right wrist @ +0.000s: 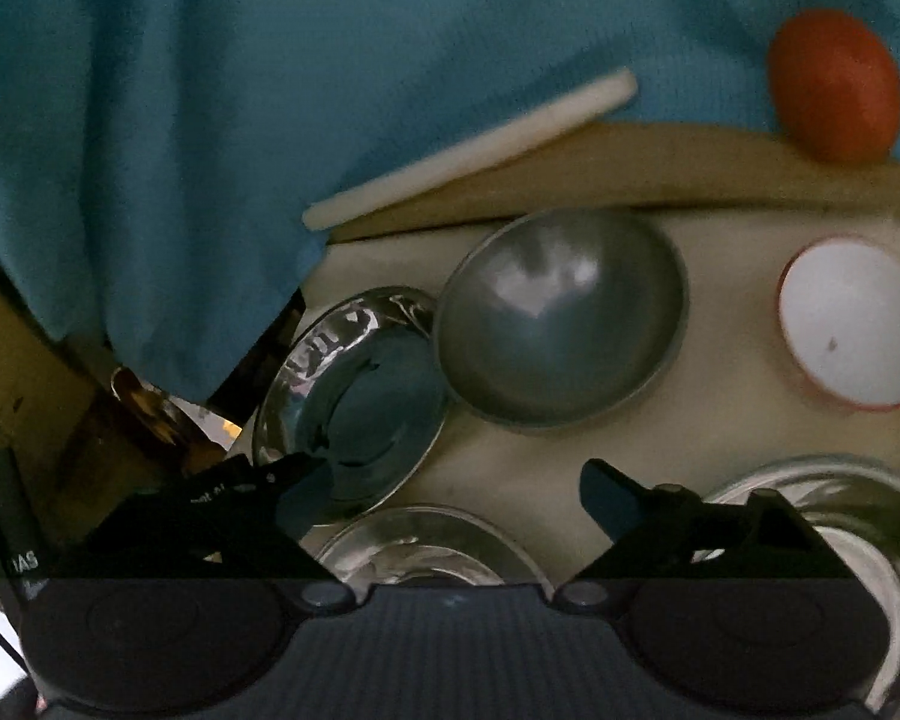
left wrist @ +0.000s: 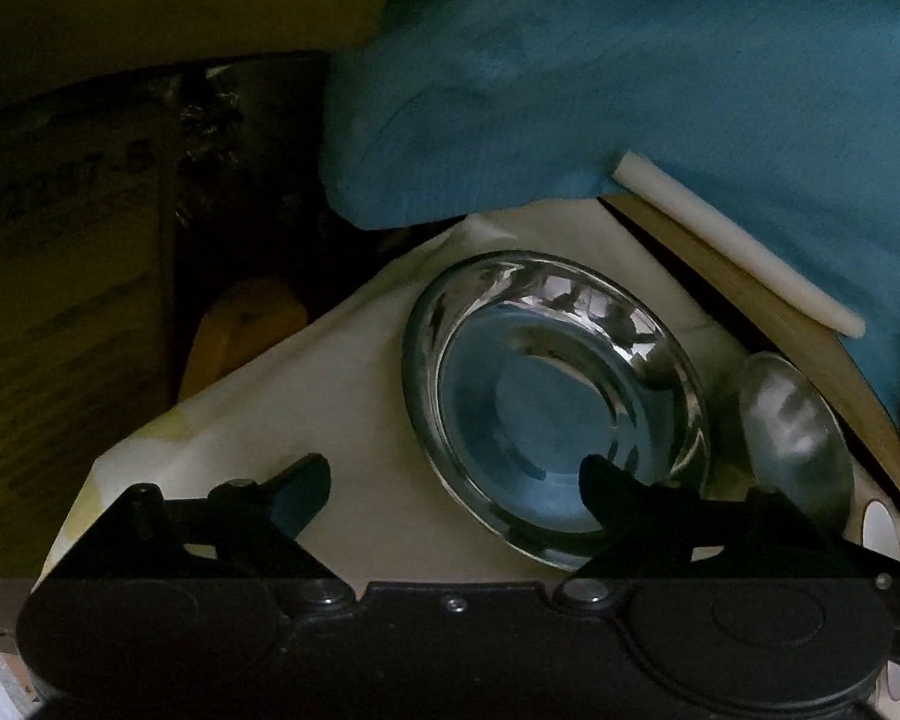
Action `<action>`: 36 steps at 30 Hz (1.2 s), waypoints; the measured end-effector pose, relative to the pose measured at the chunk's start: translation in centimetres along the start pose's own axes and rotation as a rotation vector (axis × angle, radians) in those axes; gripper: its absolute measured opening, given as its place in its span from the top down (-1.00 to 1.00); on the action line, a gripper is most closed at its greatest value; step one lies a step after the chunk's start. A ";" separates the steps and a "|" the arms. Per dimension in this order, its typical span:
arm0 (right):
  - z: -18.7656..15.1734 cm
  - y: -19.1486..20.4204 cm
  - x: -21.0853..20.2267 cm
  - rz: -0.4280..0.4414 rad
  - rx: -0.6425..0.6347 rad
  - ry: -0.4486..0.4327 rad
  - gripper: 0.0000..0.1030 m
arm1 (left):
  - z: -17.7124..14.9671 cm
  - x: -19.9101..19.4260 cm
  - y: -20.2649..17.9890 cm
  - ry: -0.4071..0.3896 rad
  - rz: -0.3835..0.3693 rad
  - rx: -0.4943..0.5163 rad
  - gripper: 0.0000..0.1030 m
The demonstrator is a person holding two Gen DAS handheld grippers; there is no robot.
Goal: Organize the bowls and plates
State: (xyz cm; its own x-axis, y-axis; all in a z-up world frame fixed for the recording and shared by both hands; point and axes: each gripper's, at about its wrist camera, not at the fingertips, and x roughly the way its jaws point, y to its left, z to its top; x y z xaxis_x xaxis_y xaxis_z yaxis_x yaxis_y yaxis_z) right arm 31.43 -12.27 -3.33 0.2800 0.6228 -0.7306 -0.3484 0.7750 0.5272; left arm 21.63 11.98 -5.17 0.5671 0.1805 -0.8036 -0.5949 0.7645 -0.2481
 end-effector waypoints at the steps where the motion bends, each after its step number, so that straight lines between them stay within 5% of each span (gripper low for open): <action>1: 0.0 0.0 0.4 0.008 0.007 0.005 -0.69 | 0.1 0.1 0.0 -0.002 0.002 0.000 -0.72; 6: 0.4 0.4 1.8 0.027 0.016 0.020 -0.51 | 0.3 0.4 -0.1 -0.007 0.002 -0.007 -0.59; 17: 1.0 0.2 4.8 0.026 0.098 0.034 0.22 | 0.7 1.1 0.7 -0.014 -0.010 -0.042 0.18; 27: 1.4 0.7 6.1 0.029 0.083 0.038 0.53 | 0.8 1.5 0.9 -0.014 -0.028 -0.043 0.37; 32: 1.3 0.9 6.5 0.007 0.059 0.038 0.72 | 0.6 1.6 1.2 -0.019 -0.022 -0.063 0.67; 36: 1.2 1.3 6.7 -0.002 0.035 0.030 0.74 | 0.4 1.4 1.6 -0.034 -0.029 -0.074 0.74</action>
State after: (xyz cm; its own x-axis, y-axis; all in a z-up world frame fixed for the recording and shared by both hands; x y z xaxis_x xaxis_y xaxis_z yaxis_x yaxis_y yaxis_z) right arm 33.88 -6.97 -7.04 0.2536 0.6179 -0.7442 -0.3163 0.7801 0.5399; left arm 21.74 13.71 -6.48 0.6031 0.1811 -0.7768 -0.6180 0.7219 -0.3115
